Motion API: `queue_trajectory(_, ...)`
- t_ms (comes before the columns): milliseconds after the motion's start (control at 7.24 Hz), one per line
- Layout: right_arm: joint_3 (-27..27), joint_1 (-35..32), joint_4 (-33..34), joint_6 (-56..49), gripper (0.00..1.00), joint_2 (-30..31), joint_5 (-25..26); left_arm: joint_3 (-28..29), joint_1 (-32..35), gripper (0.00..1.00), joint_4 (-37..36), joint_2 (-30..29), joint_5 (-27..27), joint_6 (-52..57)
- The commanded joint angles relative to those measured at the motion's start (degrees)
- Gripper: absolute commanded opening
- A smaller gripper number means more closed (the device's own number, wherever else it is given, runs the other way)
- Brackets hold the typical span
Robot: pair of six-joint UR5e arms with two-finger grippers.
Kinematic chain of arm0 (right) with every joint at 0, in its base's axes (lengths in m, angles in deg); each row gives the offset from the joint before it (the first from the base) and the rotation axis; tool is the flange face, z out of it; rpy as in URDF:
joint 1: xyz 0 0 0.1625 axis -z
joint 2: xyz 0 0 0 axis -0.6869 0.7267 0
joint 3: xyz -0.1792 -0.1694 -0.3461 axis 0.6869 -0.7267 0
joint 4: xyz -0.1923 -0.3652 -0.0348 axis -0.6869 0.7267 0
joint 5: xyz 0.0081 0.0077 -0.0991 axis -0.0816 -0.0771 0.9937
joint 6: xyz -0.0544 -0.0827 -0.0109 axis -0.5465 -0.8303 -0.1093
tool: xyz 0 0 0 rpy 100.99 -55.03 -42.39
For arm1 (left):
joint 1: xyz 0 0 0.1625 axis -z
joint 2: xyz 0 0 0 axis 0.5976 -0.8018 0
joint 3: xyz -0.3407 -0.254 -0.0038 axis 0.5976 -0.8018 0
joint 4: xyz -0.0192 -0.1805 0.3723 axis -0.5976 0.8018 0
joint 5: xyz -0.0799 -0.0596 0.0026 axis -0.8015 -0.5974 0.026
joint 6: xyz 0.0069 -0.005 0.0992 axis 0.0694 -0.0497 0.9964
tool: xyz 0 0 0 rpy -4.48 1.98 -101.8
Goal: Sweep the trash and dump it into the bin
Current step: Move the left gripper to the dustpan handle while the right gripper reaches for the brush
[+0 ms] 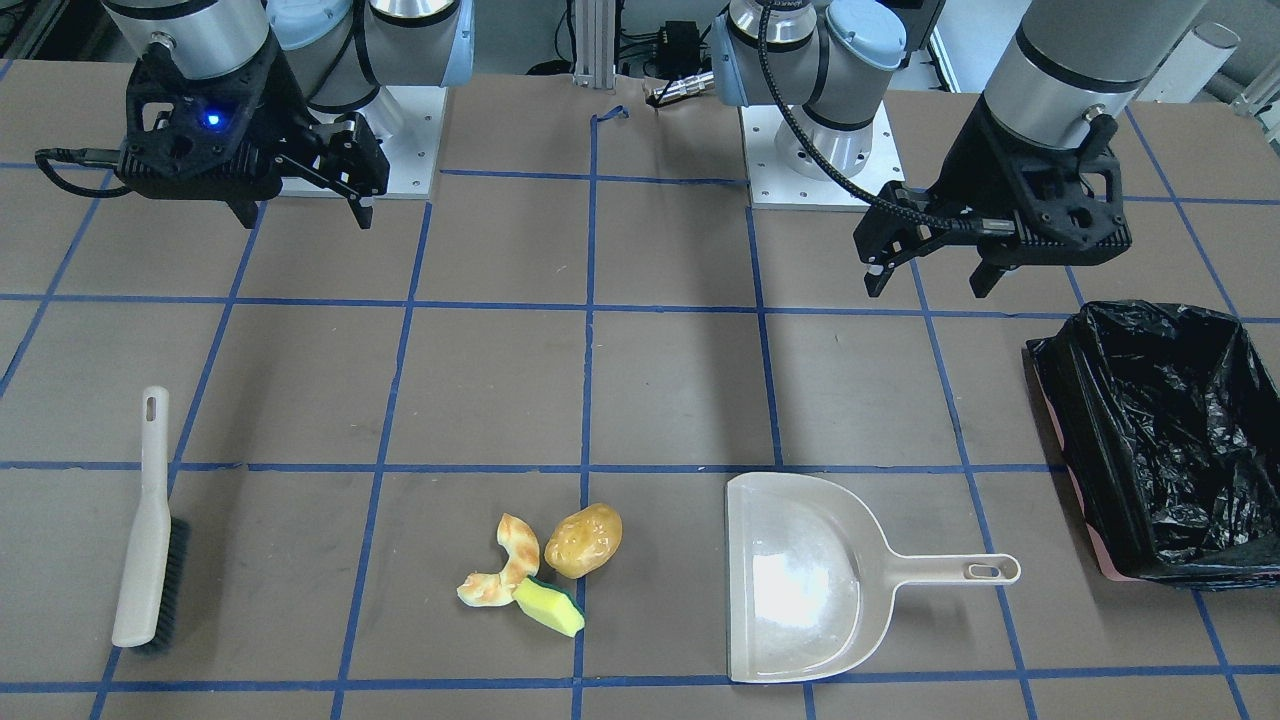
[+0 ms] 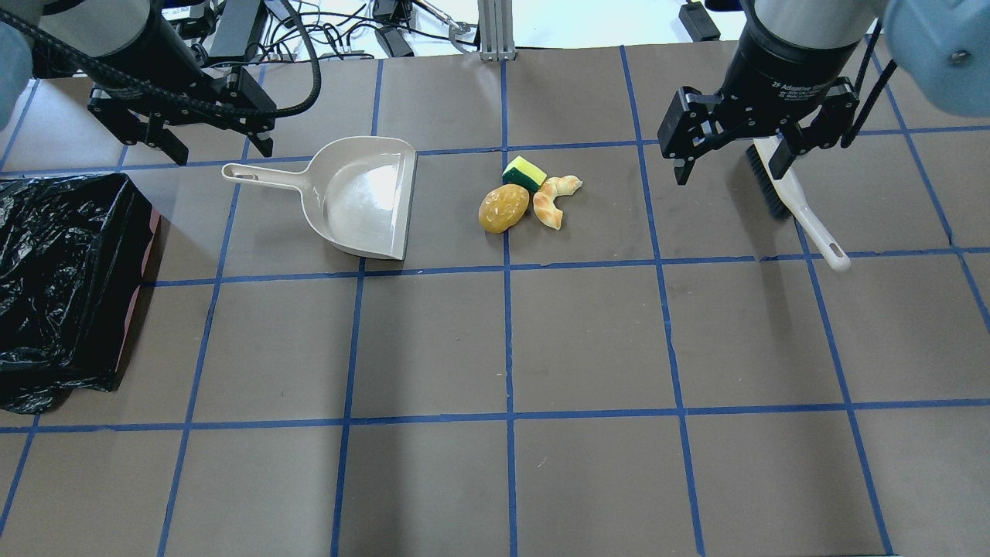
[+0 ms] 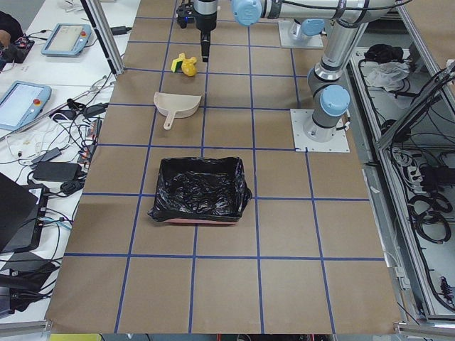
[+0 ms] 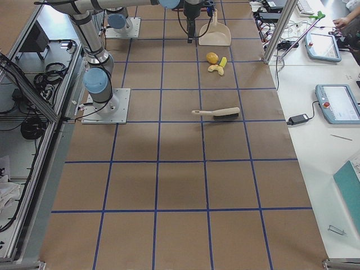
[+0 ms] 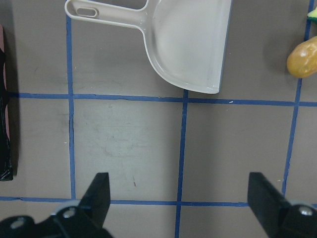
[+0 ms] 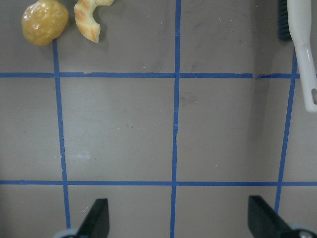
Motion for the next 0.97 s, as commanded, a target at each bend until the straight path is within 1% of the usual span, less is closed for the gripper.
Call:
queue_trajectory(0, 0.0, 0.0, -0.3, 0.1, 1.0, 0.0, 4.3, -0.2, 2.8, 1.0, -0.4, -0.4, 1.9, -0.1)
queue_trajectory(414, 0.0, 0.1, -0.9, 0.1, 1.0, 0.4, 4.7, -0.2, 2.9, 1.0, -0.4, -0.6, 2.4, -0.1)
queue_trajectory(552, 0.1, 0.0, 0.7, 0.3, 1.0, 0.0, 4.0, -0.8, 2.4, 1.0, -0.5, -0.6, 2.5, 0.7)
queue_trajectory(690, 0.4, 0.1, 5.0, -0.1, 1.0, -0.2, 3.7, -1.1, 2.0, 1.0, -0.5, -0.4, 2.2, 1.5)
queue_trajectory(829, 1.8, 0.8, 5.5, -0.2, 1.0, -0.2, 3.6, -2.5, 1.9, 1.0, -0.6, -0.7, 2.3, 5.5)
